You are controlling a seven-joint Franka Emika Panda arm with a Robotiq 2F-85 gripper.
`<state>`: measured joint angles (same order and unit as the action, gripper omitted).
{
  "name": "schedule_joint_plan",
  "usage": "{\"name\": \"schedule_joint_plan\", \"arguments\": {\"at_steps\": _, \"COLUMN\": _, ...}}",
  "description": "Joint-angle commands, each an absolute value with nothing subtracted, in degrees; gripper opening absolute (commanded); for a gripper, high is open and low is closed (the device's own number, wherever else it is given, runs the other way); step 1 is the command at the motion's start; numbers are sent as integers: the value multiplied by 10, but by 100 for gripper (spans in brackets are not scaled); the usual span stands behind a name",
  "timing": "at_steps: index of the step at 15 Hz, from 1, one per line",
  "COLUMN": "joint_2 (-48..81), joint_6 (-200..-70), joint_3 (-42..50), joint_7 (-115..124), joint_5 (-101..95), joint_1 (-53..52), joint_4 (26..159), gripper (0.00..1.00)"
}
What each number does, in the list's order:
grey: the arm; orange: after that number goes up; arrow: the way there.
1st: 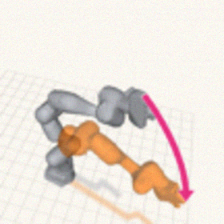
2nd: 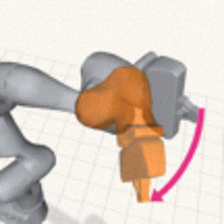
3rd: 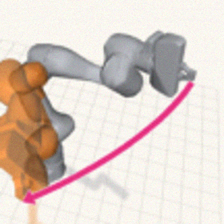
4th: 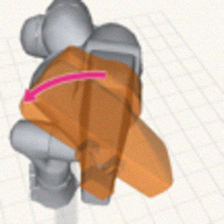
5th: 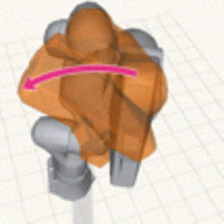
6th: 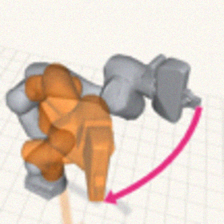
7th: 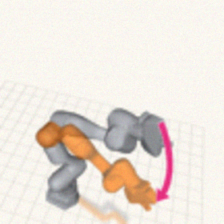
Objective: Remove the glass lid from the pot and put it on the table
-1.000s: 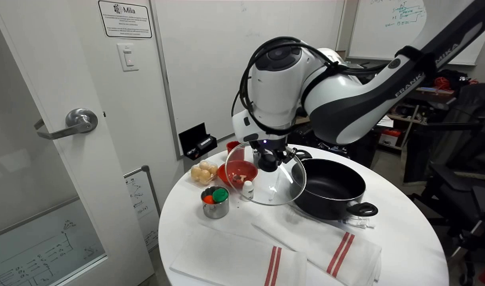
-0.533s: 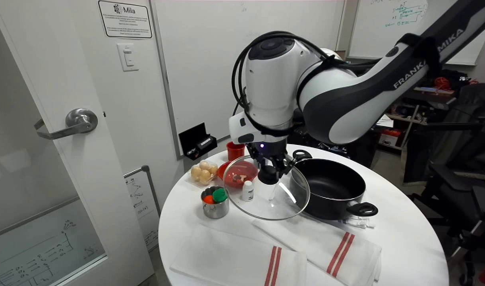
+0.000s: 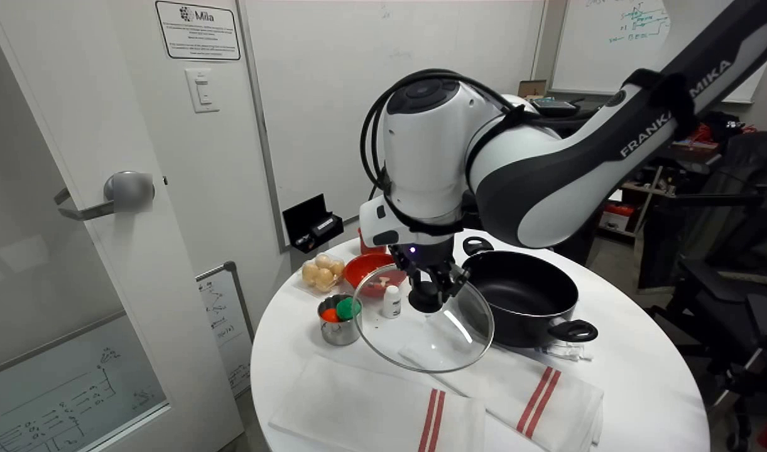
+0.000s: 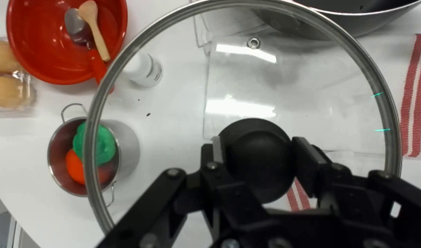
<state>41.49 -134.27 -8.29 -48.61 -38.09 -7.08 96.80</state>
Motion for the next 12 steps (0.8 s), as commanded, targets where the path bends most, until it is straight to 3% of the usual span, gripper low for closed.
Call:
{"name": "schedule_joint_plan", "arguments": {"at_steps": 1, "joint_2": 431, "joint_6": -1346, "joint_3": -73, "joint_7": -471, "joint_5": -376, "joint_1": -88, "joint_4": 957, "gripper": 25}}
{"name": "schedule_joint_plan", "arguments": {"at_steps": 12, "joint_2": 502, "joint_6": -1389, "joint_3": -54, "joint_7": -429, "joint_5": -404, "joint_1": -110, "joint_4": 953, "gripper": 25}}
